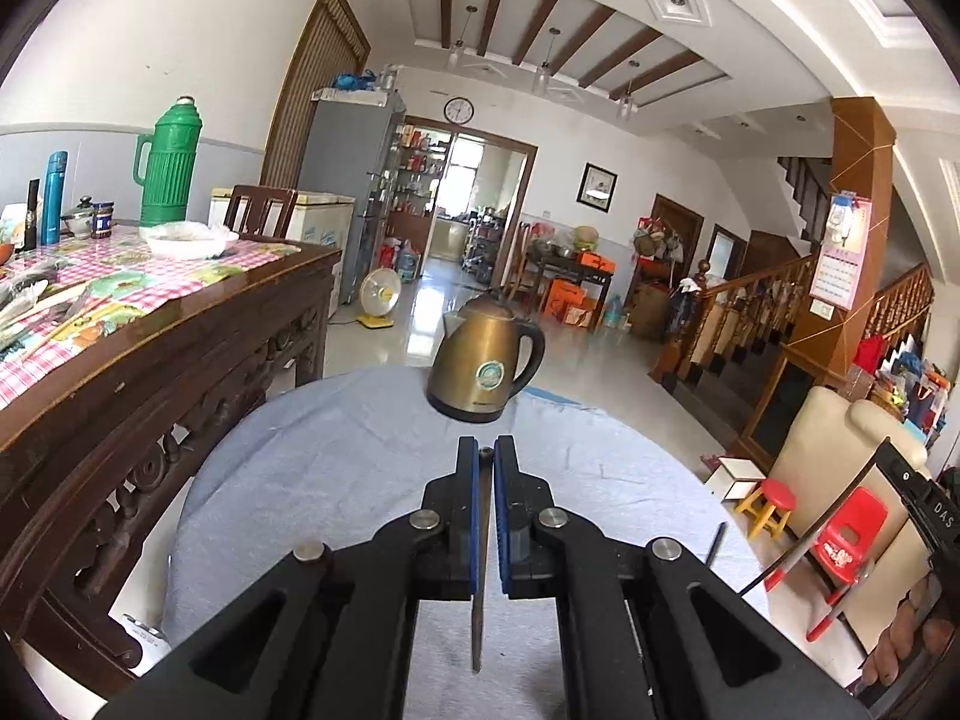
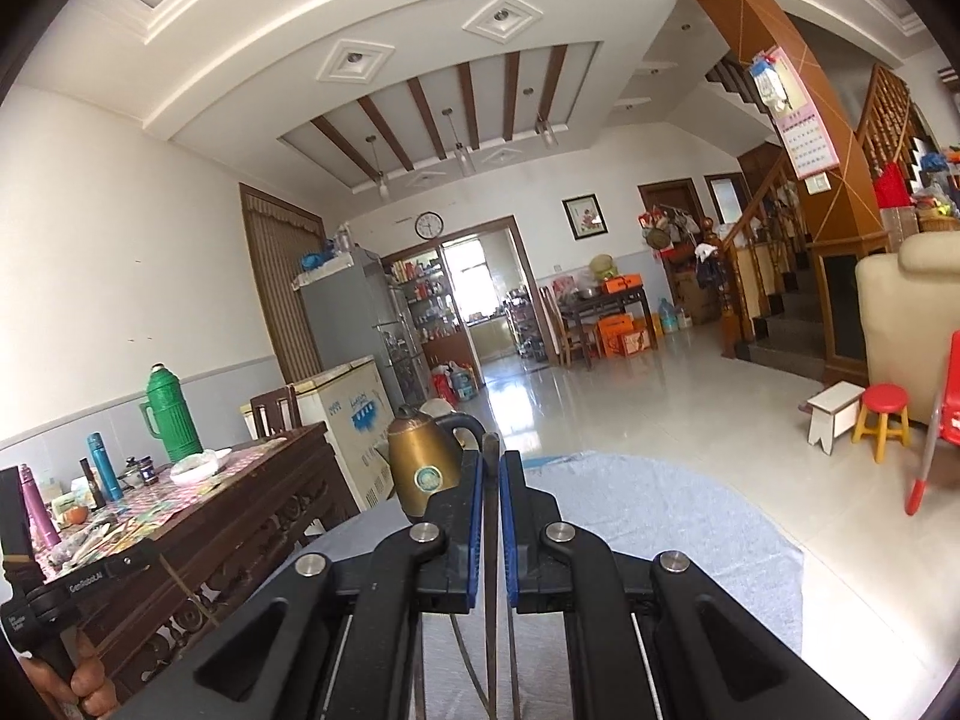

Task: Organize utensils
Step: 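Carry the chopsticks to the holder cup and drop them in with both tools, then move both open tools back to the remaining dark chopsticks on the cloth, then grasp a dark chopstick with the right tool while the left tool grasps another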

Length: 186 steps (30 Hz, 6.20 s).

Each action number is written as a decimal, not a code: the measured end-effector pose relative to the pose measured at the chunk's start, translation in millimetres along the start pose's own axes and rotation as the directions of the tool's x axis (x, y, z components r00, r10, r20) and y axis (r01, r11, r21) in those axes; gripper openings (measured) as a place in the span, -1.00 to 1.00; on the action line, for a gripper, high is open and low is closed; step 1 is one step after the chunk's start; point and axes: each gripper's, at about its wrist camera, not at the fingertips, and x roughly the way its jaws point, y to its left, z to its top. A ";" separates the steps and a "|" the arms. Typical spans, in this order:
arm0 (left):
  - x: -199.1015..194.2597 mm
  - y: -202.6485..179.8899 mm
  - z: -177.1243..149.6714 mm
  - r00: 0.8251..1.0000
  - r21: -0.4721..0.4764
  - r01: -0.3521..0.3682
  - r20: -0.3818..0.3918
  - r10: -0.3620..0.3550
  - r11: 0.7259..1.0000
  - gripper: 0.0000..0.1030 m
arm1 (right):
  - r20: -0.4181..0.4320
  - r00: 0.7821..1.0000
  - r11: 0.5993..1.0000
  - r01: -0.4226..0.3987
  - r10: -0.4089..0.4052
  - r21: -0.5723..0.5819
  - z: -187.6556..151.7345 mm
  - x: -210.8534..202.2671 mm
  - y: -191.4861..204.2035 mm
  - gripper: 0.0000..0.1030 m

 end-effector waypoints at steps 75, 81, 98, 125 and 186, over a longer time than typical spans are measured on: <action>-16.2 -57.2 4.9 0.992 -0.008 0.126 0.002 -0.126 0.992 -0.60 | -0.217 0.961 0.977 -0.139 0.173 0.163 -48.9 12.5 -21.9 -0.46; -14.8 -33.9 11.7 0.997 -0.051 0.077 0.022 -0.076 0.996 -0.49 | -0.232 0.960 0.978 -0.115 0.154 0.173 -51.4 17.3 -29.1 -0.46; 61.6 28.5 -7.2 0.990 -0.149 -0.034 -0.142 0.013 0.988 -0.25 | -0.318 0.943 0.976 -0.025 0.094 0.214 -73.7 55.6 -48.4 -0.46; 230.3 43.8 -65.2 0.816 -0.090 -0.034 -0.577 -0.024 0.995 -0.25 | -0.817 0.577 0.997 -0.050 -0.022 -0.063 -176.4 361.0 -17.1 -0.46; 283.6 -39.8 -26.4 0.862 0.009 0.061 -0.504 -0.048 0.998 -0.89 | -0.546 0.837 0.990 0.033 0.047 0.135 -102.2 181.9 -102.1 -0.88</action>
